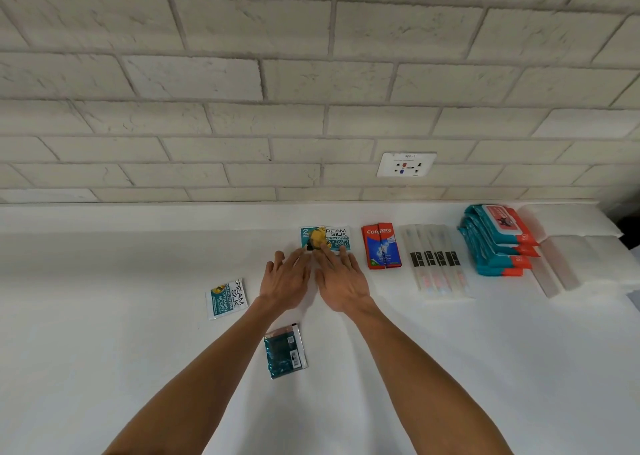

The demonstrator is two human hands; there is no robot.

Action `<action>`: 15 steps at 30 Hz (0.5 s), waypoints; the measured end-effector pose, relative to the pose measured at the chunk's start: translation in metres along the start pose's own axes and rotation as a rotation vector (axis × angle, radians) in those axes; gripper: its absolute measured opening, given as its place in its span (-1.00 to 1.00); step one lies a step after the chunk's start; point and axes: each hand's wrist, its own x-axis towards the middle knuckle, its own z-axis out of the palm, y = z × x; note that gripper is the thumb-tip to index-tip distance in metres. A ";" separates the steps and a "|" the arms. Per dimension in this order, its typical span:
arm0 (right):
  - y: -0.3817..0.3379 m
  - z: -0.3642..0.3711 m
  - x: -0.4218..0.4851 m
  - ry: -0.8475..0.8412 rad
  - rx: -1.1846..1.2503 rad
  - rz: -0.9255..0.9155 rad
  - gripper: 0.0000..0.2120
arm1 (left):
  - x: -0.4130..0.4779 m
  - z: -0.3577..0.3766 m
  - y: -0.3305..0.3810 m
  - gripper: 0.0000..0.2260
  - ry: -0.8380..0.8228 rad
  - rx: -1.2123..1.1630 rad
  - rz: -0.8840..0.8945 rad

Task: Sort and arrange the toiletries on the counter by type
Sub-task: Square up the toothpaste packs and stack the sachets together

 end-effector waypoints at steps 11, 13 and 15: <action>-0.030 -0.002 -0.037 0.176 0.279 0.017 -0.53 | -0.025 -0.021 -0.005 -0.69 0.070 -0.243 0.047; -0.040 -0.003 -0.058 0.159 0.359 0.028 -0.58 | -0.044 -0.021 -0.010 -0.75 0.070 -0.293 0.052; -0.048 -0.004 -0.077 0.110 0.382 0.015 -0.61 | -0.066 -0.019 -0.016 -0.78 0.058 -0.313 0.048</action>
